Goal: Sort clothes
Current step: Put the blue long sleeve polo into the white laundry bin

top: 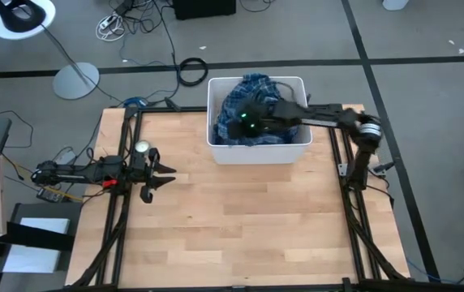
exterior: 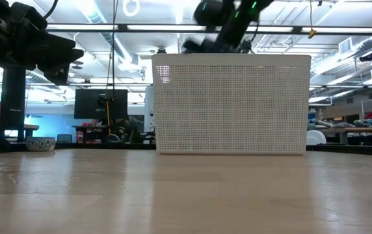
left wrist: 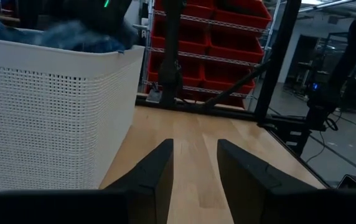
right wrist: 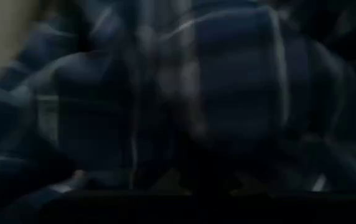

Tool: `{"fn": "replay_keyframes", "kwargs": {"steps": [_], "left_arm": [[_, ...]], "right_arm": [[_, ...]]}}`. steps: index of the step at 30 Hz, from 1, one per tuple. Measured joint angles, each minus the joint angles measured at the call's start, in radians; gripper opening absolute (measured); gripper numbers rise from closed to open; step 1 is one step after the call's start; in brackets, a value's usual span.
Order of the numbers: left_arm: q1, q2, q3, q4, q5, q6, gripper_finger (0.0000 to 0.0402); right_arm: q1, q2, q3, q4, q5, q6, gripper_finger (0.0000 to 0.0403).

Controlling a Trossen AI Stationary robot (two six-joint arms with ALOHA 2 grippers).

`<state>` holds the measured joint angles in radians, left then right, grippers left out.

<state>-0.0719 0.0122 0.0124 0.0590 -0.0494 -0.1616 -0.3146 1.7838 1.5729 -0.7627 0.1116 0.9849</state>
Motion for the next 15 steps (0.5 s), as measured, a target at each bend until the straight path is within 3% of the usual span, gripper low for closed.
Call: {"fn": "replay_keyframes", "kwargs": {"steps": [9, 15], "left_arm": [[0.000, 0.000, 0.000, 0.000, 0.000, 0.000, 0.0128], [0.000, 0.000, 0.000, 0.001, 0.000, 0.000, 0.0128]], "right_arm": [[-0.060, 0.243, 0.007, 0.008, -0.053, 0.031, 0.0000], [-0.061, 0.220, 0.001, 0.031, -0.056, 0.028, 0.0001]]}}
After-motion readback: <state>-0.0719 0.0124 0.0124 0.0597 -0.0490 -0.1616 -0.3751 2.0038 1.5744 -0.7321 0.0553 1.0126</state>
